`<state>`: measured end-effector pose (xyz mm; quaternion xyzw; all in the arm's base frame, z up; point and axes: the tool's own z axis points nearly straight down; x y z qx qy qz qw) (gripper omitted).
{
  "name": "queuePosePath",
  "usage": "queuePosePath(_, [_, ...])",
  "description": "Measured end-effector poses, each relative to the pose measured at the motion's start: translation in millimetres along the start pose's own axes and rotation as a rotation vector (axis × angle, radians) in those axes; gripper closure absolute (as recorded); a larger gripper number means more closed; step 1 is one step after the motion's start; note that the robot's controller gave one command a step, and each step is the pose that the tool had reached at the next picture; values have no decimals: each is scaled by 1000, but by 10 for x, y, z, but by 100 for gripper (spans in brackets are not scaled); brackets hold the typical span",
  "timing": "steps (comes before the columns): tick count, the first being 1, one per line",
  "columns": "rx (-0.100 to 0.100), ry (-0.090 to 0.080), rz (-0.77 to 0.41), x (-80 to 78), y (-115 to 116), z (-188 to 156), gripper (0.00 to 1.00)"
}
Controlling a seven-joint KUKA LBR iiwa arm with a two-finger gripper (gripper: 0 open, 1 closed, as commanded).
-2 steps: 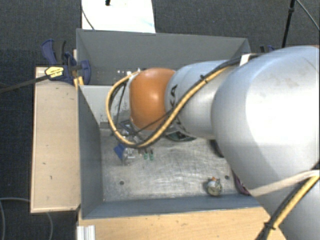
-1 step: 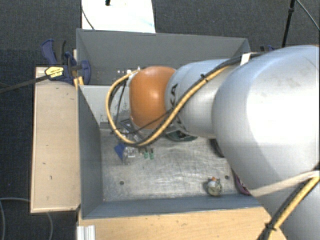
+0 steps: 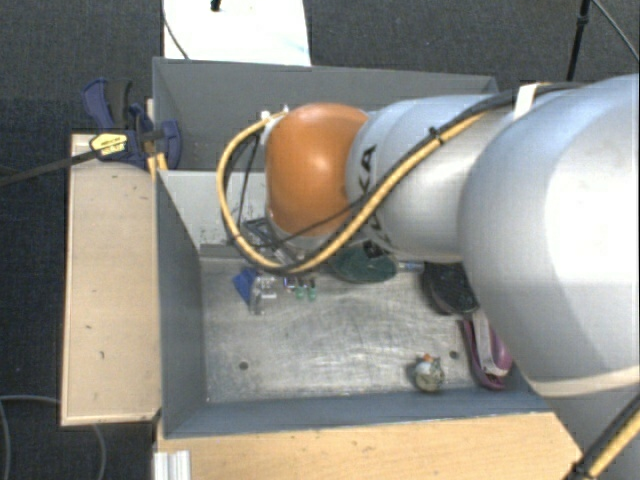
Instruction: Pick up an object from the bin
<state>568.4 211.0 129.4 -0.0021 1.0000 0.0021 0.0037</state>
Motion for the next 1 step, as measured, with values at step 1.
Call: queuePosePath(1, [0,0,-1,-22,8,-456,100])
